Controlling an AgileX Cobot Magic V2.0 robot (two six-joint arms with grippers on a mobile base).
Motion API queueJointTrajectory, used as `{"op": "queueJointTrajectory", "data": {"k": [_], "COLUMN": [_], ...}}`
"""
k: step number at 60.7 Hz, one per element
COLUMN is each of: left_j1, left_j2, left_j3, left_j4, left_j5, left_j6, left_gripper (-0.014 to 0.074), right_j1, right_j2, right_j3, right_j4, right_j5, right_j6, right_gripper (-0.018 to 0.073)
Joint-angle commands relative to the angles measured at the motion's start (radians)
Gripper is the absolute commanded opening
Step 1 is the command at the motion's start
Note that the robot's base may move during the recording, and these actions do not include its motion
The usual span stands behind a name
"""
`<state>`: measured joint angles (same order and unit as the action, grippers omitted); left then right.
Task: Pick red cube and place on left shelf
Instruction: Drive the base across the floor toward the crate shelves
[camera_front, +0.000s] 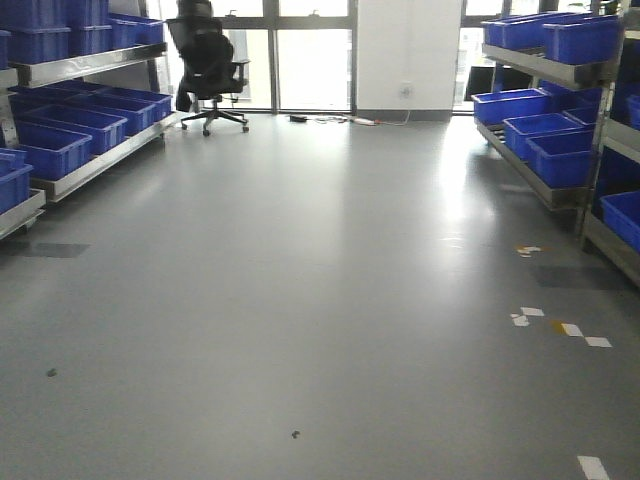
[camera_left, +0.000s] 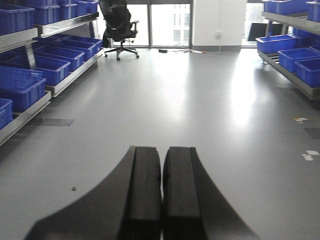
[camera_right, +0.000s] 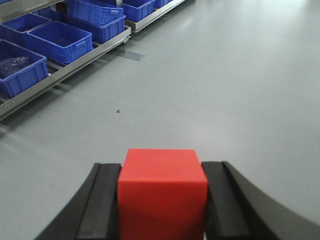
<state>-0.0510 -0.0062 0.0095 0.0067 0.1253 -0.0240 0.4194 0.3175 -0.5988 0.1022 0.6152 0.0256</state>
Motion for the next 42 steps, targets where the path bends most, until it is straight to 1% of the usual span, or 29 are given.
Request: {"op": "queueJointTrajectory", "data": {"k": [1, 42], "left_j1": [-0.007, -0.007], "left_j2": [-0.015, -0.015], "left_j3": [0.023, 0.023], "left_j4": [-0.007, -0.007], "left_j5": [-0.086, -0.086], "left_j6": [-0.001, -0.001], "left_gripper": [0.0102, 0.0102], "right_j1": [-0.005, -0.005], "right_j2": [0.008, 0.008], "right_j3": [-0.026, -0.026], "right_j4": [0.004, 0.004], "right_j5": [-0.096, -0.096], "right_j6": [-0.006, -0.006], "right_gripper": [0.0214, 0.0214]}}
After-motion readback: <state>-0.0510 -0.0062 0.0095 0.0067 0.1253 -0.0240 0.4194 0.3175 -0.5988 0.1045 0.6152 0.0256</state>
